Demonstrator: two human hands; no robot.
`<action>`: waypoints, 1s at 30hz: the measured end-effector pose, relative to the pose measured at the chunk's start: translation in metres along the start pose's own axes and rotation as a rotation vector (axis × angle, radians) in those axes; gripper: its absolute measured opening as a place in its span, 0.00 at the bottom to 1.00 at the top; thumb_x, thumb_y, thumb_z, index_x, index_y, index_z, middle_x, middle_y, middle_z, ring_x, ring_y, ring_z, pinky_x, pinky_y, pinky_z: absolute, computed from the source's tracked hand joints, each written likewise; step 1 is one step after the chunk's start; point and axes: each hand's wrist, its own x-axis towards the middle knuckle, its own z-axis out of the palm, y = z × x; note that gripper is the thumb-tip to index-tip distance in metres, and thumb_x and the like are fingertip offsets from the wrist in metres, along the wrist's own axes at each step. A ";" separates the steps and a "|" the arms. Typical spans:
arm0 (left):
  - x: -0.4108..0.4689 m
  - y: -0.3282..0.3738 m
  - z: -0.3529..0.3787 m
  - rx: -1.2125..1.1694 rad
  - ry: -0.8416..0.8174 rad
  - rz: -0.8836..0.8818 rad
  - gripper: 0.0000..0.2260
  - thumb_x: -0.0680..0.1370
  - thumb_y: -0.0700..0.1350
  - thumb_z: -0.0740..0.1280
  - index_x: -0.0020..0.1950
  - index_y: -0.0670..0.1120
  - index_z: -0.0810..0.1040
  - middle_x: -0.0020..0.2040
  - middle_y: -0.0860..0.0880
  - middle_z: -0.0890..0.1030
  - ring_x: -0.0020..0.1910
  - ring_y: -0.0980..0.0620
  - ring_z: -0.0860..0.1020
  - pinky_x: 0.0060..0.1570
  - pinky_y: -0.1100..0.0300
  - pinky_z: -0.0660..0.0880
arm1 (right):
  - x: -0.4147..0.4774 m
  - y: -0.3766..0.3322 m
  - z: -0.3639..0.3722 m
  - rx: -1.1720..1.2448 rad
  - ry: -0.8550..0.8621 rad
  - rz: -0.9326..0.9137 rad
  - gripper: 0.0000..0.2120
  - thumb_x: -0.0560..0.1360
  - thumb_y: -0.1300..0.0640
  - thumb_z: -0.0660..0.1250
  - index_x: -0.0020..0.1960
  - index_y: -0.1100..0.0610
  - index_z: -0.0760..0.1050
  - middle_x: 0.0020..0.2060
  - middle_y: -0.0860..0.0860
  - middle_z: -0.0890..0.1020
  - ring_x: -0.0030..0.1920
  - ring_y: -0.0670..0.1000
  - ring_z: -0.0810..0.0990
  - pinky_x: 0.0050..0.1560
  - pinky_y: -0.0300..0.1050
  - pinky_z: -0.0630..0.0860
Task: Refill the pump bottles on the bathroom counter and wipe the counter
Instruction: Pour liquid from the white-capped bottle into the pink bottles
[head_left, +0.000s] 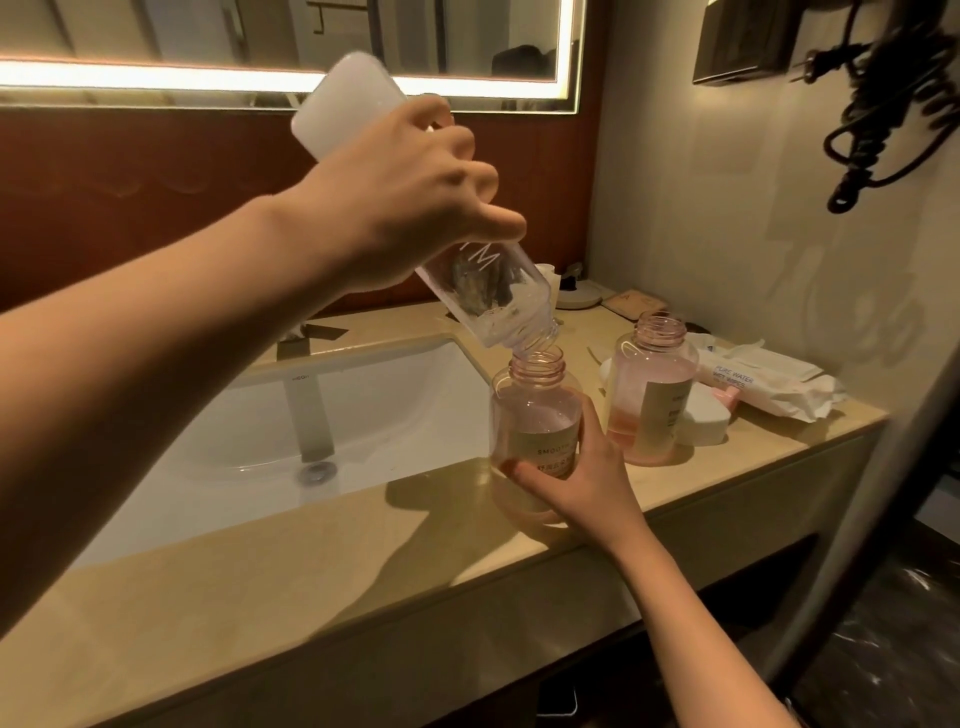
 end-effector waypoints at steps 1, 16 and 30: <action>0.002 0.000 -0.001 0.019 0.001 0.017 0.29 0.73 0.42 0.71 0.71 0.53 0.64 0.64 0.43 0.74 0.61 0.39 0.73 0.61 0.46 0.66 | 0.000 0.000 0.000 0.003 0.001 0.002 0.40 0.57 0.34 0.69 0.65 0.43 0.60 0.54 0.32 0.71 0.57 0.41 0.72 0.55 0.33 0.70; 0.020 0.000 -0.012 0.169 -0.026 0.139 0.32 0.70 0.40 0.74 0.70 0.54 0.67 0.64 0.44 0.76 0.66 0.39 0.68 0.67 0.46 0.61 | 0.000 0.000 -0.001 0.012 -0.006 0.012 0.46 0.57 0.32 0.71 0.69 0.50 0.62 0.59 0.45 0.76 0.59 0.45 0.75 0.58 0.42 0.74; 0.016 -0.001 -0.003 0.114 0.001 0.108 0.29 0.71 0.40 0.72 0.69 0.53 0.67 0.65 0.43 0.75 0.66 0.39 0.68 0.66 0.45 0.61 | 0.000 0.000 -0.001 0.019 -0.015 0.014 0.46 0.57 0.33 0.71 0.69 0.49 0.61 0.58 0.43 0.75 0.59 0.43 0.74 0.56 0.36 0.73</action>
